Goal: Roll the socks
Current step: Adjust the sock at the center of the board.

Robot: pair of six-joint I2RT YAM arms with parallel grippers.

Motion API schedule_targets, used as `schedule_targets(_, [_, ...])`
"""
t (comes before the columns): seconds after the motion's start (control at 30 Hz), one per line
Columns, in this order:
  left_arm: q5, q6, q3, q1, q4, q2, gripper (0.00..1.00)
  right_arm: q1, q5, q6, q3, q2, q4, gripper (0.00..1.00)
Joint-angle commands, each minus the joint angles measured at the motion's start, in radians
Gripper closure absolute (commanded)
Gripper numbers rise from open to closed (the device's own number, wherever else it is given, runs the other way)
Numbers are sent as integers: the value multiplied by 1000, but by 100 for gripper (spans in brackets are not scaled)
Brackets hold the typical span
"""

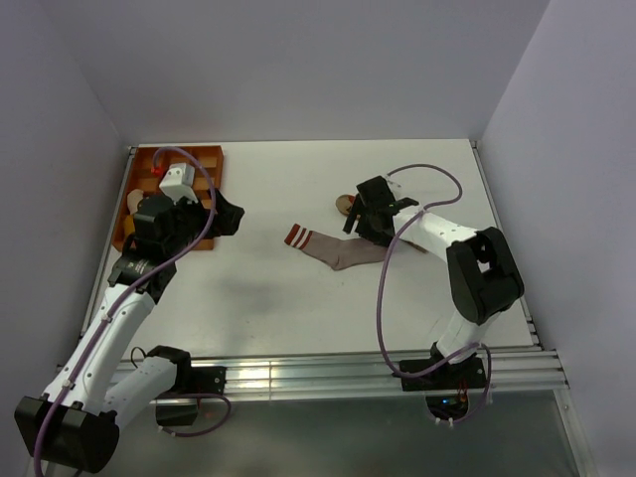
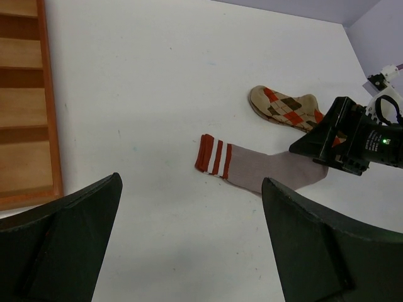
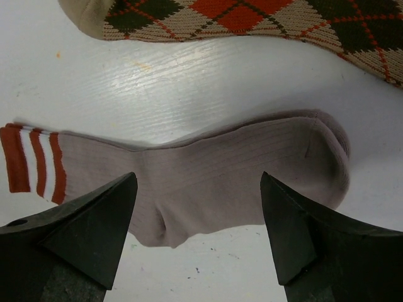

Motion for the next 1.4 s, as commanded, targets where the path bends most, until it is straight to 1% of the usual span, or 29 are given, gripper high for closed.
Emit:
schedule_targets(0.0, [21, 21, -4, -4, 29, -15, 0, 3, 22, 28, 9, 19, 35, 14])
schedule_targets(0.1, [18, 23, -2, -4, 28, -15, 1, 4, -2, -9, 13, 45, 59, 14])
schedule_targets(0.2, [24, 26, -5, -4, 29, -14, 0, 3, -43, -90, 45, 82, 67, 14])
schedule_targets(0.3, [35, 26, -7, -4, 34, -14, 0, 3, -60, -118, 70, 111, 58, 14])
schedule_targets(0.43, [32, 30, -5, -4, 29, -14, 1, 0, -97, -177, 75, 131, 98, 14])
schedule_targets(0.47, [33, 33, -5, -4, 29, -14, 1, 0, -135, -205, 79, 145, 104, 14])
schedule_targets(0.5, [35, 33, -5, -4, 29, -14, 1, 0, -137, -260, 102, 159, 102, 14])
schedule_targets(0.63, [34, 36, -2, -4, 28, -18, 1, 0, -97, -363, 165, 177, 76, 14])
schedule_targets(0.73, [26, 36, -1, -4, 26, -20, 1, 6, -74, -395, 208, 128, 70, 14])
schedule_targets(0.8, [21, 36, 1, -4, 23, -21, 1, 21, -67, -400, 248, 91, 72, 14])
schedule_targets(0.9, [-6, 41, 8, -4, 12, -23, 1, 92, -47, -414, 320, 88, 69, 14])
schedule_targets(0.93, [-14, 43, 8, -4, 11, -28, 1, 130, -47, -414, 338, 106, 78, 14])
schedule_targets(1.0, [-43, 39, 7, -4, 9, -35, 0, 158, -50, -405, 394, 143, 79, 18])
schedule_targets(1.03, [-54, 39, 4, -4, 11, -46, 1, 176, -62, -400, 417, 189, 72, 21])
schedule_targets(1.07, [-81, 35, -1, -4, 12, -52, 0, 184, -63, -396, 461, 209, 67, 21])
schedule_targets(1.17, [-130, 26, -10, -4, 14, -80, 0, 222, -73, -388, 525, 275, 72, 23])
schedule_targets(1.27, [-216, 13, -19, -4, 14, -110, 1, 250, -86, -360, 570, 329, 75, 25])
schedule_targets(1.3, [-267, 9, -21, -2, 14, -118, 1, 260, -90, -342, 575, 338, 73, 25])
schedule_targets(1.37, [-308, 3, -28, -2, 15, -141, 1, 271, -93, -325, 581, 364, 76, 25])
